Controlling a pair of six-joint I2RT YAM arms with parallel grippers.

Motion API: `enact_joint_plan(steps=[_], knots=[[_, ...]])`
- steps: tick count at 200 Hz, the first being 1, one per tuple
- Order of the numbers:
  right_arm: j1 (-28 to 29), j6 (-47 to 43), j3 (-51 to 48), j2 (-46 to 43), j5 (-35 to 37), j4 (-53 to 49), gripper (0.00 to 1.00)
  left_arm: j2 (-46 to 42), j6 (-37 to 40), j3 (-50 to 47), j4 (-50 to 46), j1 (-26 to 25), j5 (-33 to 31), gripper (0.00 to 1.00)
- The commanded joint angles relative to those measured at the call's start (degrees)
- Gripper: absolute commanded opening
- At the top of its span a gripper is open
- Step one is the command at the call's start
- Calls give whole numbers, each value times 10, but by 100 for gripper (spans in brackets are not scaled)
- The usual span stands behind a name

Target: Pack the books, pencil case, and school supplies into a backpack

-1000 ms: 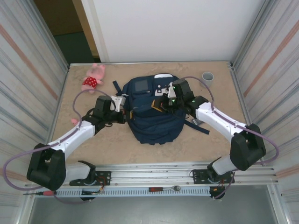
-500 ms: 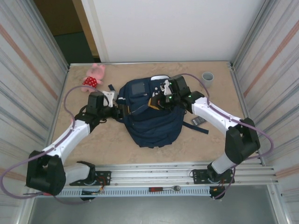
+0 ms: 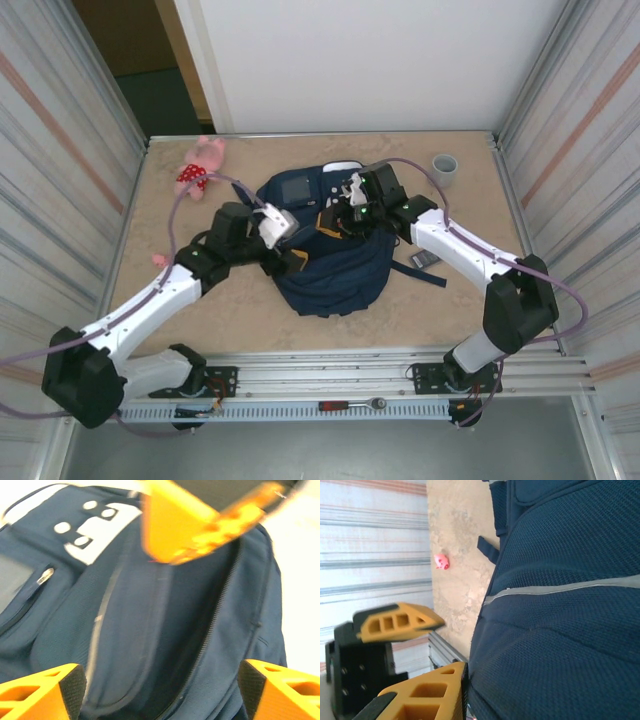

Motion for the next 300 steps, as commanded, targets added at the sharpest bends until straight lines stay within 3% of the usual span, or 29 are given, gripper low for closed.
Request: enact_joint_plan(steps=[1, 30, 88, 123, 147, 173, 195, 222, 255, 300], knots=[[-4, -14, -4, -23, -7, -3, 18, 35, 134, 21, 56, -12, -29, 83], [-4, -14, -6, -24, -10, -3, 18, 94, 140, 56, 82, -11, -61, 83], [-6, -14, -13, -38, -13, -3, 18, 133, 147, 46, 149, -8, -42, 59], [-13, -14, -22, -58, -9, -7, 20, 140, 154, 46, 136, -6, -24, 24], [-37, -26, -32, -96, 13, -48, 40, 129, 144, 48, 119, -5, -36, 0], [-104, -63, -45, -162, 73, -170, 57, 108, 131, 52, 87, -2, -60, 0], [-174, -106, -40, -207, 193, -338, 71, 88, 123, 49, 67, 4, -70, 0], [-275, -133, -61, -229, 300, -462, 80, 69, 113, 40, 62, 8, -75, 0], [-351, -167, -128, -215, 292, -430, 83, 66, 108, 38, 64, 9, -74, 0], [-357, -155, -179, -135, 249, -297, 77, 71, 94, 40, 68, 11, -61, 0]])
